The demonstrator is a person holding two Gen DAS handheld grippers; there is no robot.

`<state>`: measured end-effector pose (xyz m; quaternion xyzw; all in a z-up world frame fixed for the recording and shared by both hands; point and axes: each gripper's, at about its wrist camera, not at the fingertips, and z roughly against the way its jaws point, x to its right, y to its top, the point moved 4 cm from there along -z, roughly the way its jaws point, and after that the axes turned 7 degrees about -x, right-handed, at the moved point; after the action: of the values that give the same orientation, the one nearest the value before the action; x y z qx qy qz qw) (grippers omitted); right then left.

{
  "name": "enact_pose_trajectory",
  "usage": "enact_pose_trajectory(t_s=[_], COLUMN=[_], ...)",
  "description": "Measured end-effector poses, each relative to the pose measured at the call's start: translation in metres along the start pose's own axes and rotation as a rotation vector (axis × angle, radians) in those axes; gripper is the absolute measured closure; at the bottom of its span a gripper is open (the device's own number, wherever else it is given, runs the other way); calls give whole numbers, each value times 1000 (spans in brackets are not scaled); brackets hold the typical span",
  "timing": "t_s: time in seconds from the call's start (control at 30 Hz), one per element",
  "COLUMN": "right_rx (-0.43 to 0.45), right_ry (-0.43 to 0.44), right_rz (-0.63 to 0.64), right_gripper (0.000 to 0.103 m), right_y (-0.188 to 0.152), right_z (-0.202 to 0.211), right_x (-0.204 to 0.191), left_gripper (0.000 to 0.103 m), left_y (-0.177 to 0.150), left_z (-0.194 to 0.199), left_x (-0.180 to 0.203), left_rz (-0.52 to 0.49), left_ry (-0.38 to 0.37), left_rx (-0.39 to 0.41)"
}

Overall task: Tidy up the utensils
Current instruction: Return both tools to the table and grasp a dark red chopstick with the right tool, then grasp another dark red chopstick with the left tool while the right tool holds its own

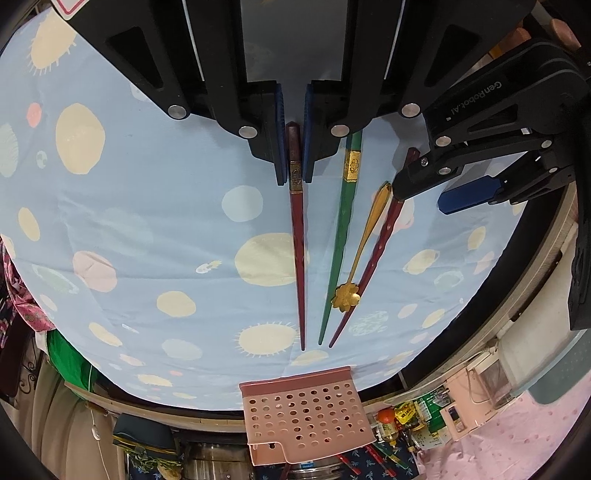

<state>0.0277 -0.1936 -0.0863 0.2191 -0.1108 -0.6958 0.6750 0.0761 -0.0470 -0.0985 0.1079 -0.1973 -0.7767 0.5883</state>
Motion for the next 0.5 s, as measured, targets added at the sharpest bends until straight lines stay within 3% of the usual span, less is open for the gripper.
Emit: enact_pose_trajectory(t_s=[0.27, 0.5], right_rx=[0, 1], right_ry=[0, 8], right_rz=[0, -8], right_gripper=[95, 96], right_y=[0, 0], right_z=[0, 1], right_x=[0, 0], left_gripper=[96, 96], left_y=[0, 1], left_z=[1, 2], left_x=[-4, -6], left_rz=[1, 6], left_ry=[-13, -34], left_rx=[6, -8])
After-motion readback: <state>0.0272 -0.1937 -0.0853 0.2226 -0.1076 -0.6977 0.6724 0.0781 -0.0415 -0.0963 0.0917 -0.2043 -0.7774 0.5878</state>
